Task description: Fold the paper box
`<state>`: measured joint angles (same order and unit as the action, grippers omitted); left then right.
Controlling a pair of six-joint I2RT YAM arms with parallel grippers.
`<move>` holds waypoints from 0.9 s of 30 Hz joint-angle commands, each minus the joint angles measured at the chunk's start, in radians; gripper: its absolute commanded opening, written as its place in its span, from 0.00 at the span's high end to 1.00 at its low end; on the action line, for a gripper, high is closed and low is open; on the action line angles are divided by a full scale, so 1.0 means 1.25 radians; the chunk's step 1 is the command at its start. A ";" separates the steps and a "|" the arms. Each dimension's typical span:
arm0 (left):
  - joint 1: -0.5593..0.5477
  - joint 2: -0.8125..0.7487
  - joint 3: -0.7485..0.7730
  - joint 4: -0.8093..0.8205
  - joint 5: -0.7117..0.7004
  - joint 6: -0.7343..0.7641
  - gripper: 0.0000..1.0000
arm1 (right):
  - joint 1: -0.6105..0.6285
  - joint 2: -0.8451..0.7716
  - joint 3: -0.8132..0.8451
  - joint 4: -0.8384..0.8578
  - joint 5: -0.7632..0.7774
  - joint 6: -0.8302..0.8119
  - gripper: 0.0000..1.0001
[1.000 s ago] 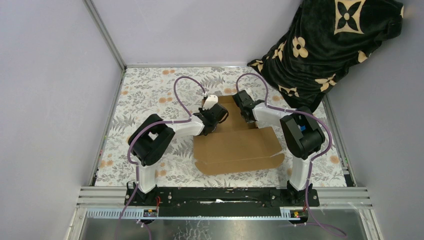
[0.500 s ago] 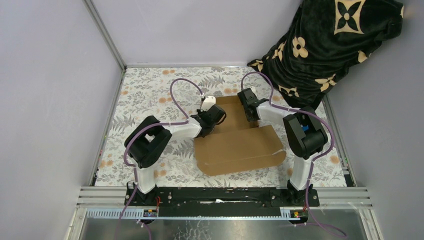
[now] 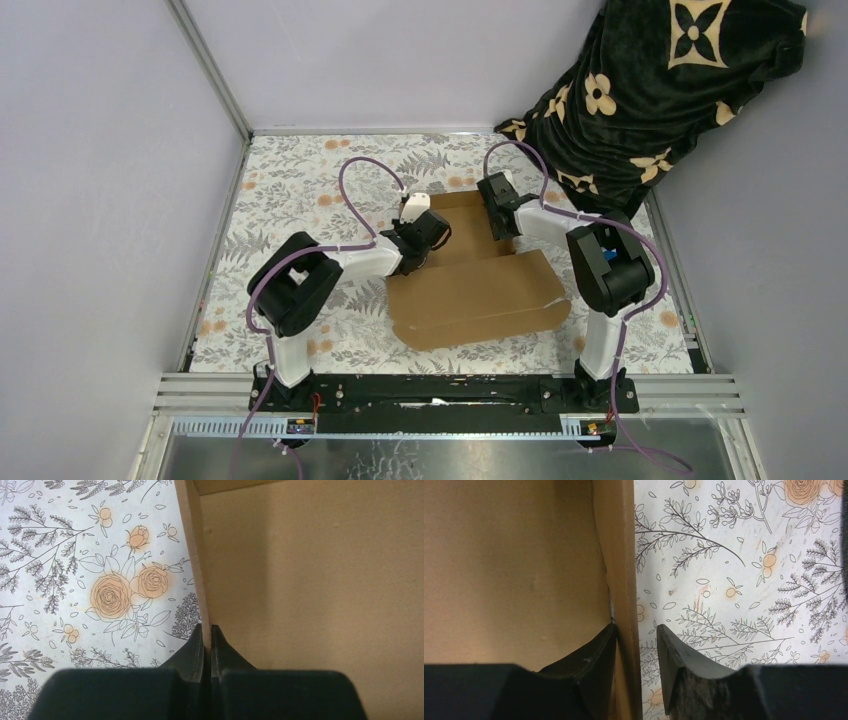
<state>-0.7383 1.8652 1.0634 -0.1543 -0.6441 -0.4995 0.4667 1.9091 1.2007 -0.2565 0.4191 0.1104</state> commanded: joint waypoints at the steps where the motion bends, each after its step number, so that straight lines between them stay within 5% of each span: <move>1: 0.011 0.003 -0.037 -0.120 -0.024 0.060 1.00 | -0.036 0.009 0.045 0.036 0.029 -0.008 0.56; 12: 0.010 0.013 -0.024 -0.117 -0.021 0.069 0.52 | -0.053 -0.032 0.033 0.087 -0.054 0.014 0.53; 24: 0.011 0.015 0.004 -0.117 -0.011 0.087 0.52 | -0.053 -0.073 0.012 0.148 -0.123 -0.002 0.53; 27: 0.010 0.024 0.010 -0.115 -0.005 0.090 0.54 | -0.053 -0.076 0.005 0.167 -0.154 -0.005 0.42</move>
<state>-0.7319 1.8614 1.0660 -0.2344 -0.6643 -0.4099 0.4126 1.8725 1.2125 -0.1177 0.2661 0.1196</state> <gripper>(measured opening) 0.471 0.529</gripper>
